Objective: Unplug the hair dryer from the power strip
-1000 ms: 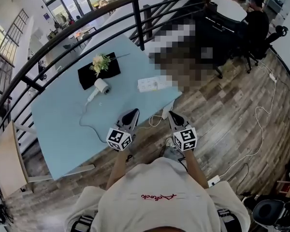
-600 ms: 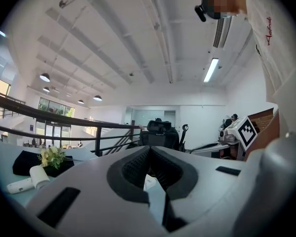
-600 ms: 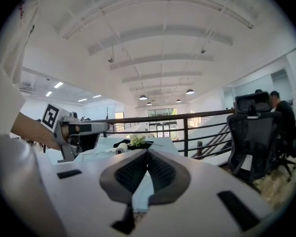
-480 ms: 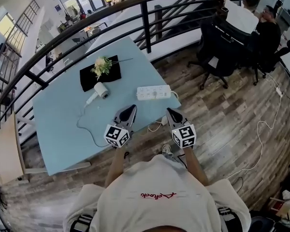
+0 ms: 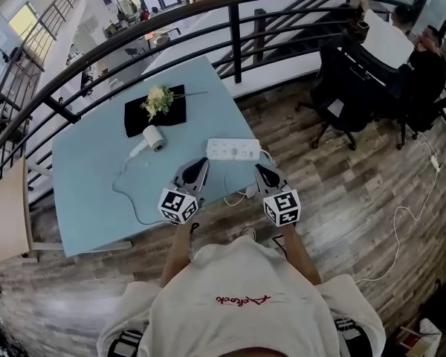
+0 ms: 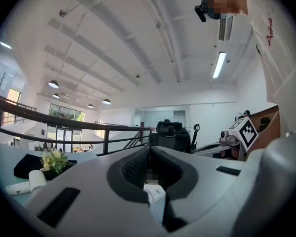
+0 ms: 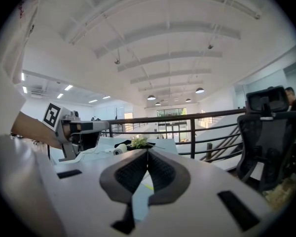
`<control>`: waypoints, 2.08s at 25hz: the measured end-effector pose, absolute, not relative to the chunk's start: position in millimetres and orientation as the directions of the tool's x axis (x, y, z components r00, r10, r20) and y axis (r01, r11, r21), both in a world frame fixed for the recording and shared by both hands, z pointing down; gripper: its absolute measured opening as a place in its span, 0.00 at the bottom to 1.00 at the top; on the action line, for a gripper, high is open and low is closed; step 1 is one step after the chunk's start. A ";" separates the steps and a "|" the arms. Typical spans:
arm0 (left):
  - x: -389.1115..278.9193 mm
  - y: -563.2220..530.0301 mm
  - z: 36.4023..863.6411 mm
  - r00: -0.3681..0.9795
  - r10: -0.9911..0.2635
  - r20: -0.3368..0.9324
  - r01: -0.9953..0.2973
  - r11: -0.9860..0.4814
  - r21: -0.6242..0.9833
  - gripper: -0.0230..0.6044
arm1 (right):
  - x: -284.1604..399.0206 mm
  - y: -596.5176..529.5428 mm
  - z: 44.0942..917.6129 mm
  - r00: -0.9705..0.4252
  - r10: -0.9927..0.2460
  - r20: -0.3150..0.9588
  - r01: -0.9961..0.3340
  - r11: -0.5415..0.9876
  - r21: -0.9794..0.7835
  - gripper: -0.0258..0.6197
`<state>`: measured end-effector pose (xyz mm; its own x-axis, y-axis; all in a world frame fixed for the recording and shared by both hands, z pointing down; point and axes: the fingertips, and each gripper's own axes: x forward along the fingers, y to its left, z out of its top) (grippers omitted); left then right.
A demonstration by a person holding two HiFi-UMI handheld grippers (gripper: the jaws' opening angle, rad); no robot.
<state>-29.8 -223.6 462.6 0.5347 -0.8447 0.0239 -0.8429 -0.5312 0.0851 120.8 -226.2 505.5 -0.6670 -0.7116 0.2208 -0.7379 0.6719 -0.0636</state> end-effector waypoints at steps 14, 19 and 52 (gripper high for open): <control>-32.0 -238.7 477.5 0.487 -0.872 0.046 -0.871 -0.481 0.099 0.05 | 119.3 -245.6 521.9 -0.692 -0.680 0.244 -0.713 0.697 -0.078 0.07; -43.9 -254.5 478.9 0.493 -0.868 0.058 -0.868 -0.485 0.108 0.05 | 109.9 -259.4 519.5 -0.675 -0.695 0.248 -0.729 0.680 -0.077 0.07; -105.9 -390.4 543.7 0.623 -0.769 0.141 -0.774 -0.581 0.250 0.05 | 46.6 -369.3 557.2 -0.517 -0.780 0.353 -0.850 0.517 -0.103 0.07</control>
